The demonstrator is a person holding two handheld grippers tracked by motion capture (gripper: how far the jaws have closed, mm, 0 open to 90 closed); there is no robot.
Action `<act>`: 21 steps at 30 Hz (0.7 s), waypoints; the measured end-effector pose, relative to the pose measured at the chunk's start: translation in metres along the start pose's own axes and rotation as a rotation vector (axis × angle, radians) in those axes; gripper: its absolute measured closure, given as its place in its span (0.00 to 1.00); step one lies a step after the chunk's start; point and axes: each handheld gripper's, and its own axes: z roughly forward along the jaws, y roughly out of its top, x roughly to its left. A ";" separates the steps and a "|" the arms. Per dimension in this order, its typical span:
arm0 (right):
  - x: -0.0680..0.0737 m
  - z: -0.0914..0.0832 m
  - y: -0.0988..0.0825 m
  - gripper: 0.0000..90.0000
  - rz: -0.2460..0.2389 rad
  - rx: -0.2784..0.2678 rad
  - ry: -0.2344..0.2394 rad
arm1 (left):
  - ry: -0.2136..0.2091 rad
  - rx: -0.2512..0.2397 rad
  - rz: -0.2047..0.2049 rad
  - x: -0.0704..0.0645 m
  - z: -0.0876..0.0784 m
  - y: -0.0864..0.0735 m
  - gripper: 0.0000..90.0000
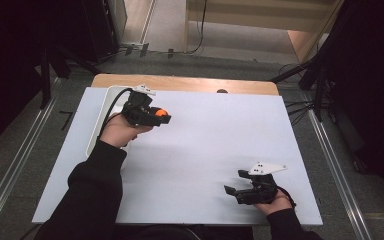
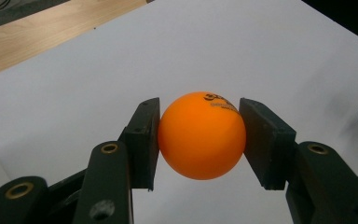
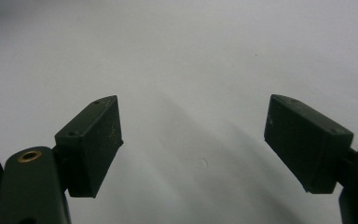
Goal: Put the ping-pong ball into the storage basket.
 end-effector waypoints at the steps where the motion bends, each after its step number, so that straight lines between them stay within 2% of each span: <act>1: 0.000 0.000 0.000 0.19 0.000 0.000 0.000 | 0.003 -0.003 -0.008 0.001 -0.001 0.000 0.56; 6: 0.000 0.000 0.000 0.19 -0.002 -0.002 -0.001 | -0.005 -0.007 -0.014 0.005 -0.003 -0.001 0.56; 14: 0.000 0.000 0.000 0.19 -0.001 0.003 0.003 | 0.026 -0.012 -0.023 0.013 -0.009 -0.003 0.56; 21: 0.001 0.000 0.000 0.19 0.001 0.007 0.003 | 0.038 -0.029 -0.051 0.022 -0.016 -0.004 0.56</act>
